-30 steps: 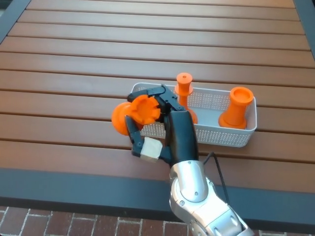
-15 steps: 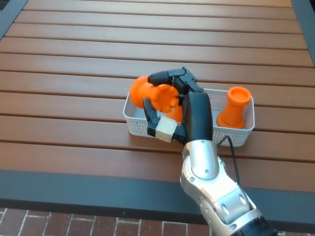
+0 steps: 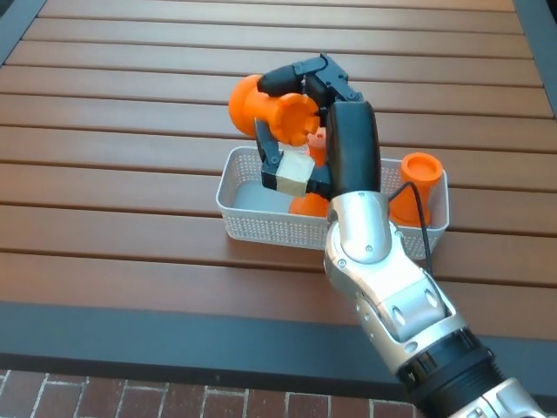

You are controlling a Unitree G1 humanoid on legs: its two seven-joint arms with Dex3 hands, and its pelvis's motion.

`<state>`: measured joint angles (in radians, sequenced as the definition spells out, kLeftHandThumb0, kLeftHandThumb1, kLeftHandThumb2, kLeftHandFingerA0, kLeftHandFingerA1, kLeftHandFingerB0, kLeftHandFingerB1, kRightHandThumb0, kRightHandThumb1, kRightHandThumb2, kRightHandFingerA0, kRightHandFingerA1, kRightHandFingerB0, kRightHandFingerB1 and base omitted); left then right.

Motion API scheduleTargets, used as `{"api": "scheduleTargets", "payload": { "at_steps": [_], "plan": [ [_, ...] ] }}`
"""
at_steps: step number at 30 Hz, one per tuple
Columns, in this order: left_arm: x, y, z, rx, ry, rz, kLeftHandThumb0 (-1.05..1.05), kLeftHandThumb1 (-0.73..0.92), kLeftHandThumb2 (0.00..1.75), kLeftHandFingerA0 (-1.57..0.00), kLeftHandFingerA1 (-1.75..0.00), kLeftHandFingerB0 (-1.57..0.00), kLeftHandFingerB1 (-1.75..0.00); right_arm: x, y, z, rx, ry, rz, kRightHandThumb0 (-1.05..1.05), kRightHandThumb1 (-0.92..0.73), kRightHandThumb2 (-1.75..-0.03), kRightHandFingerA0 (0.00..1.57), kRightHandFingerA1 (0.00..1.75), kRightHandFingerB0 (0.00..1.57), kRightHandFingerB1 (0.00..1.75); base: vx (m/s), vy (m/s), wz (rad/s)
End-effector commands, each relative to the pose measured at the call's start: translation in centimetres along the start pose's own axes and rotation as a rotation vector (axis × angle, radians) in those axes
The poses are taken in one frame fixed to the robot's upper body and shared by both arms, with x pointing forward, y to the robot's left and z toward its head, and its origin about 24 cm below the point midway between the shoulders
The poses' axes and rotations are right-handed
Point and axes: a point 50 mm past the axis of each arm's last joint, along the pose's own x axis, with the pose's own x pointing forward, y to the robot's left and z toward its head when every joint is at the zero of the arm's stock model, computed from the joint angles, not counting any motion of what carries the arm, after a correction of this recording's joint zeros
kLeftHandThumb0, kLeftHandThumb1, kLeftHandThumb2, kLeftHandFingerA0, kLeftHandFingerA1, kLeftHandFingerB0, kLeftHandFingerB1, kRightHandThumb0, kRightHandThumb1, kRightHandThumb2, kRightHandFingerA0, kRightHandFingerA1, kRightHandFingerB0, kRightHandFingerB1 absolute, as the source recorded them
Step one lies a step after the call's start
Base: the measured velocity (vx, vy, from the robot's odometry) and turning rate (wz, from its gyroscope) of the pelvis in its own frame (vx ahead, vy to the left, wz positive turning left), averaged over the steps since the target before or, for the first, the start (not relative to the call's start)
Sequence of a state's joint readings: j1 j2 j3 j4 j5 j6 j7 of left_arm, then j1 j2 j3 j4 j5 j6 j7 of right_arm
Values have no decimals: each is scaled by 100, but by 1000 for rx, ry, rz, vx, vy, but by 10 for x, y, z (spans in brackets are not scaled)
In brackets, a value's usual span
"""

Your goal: Using the right hand to place 3 different shape and weight chess pieces into a small container

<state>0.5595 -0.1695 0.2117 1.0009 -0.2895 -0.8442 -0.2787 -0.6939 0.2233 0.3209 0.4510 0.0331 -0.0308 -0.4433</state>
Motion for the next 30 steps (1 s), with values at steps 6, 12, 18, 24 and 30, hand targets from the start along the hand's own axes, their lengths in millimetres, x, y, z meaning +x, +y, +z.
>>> {"api": "scheduleTargets", "payload": {
  "at_steps": [6,12,18,24,30],
  "plan": [
    [-6,-2,-6,6,38,-26,-10,23,172,-135,-147,-120,-135,10,21,20,-170,-139,147,-8,-54,-119,79,175,69,163,0,0,0],
    [-4,1,-2,65,16,-37,-10,22,168,-130,-150,-117,-135,16,-3,2,-391,-140,168,-17,-55,-113,113,144,94,131,0,0,0],
    [-1,-2,-2,25,14,-47,-14,24,167,-134,-146,-119,-133,12,-8,-15,-573,-143,272,-15,-59,-103,80,175,67,162,0,0,0],
    [-3,-2,-4,5,29,-37,-12,20,170,-134,-149,-119,-136,10,-14,-24,-769,-193,363,-16,-65,-96,81,175,67,157,0,0,0],
    [-5,3,-4,11,33,-20,-11,18,166,-133,-154,-116,-142,16,-24,-23,-863,-238,359,-17,-63,-91,86,172,72,145,0,0,0]
  ]
}}
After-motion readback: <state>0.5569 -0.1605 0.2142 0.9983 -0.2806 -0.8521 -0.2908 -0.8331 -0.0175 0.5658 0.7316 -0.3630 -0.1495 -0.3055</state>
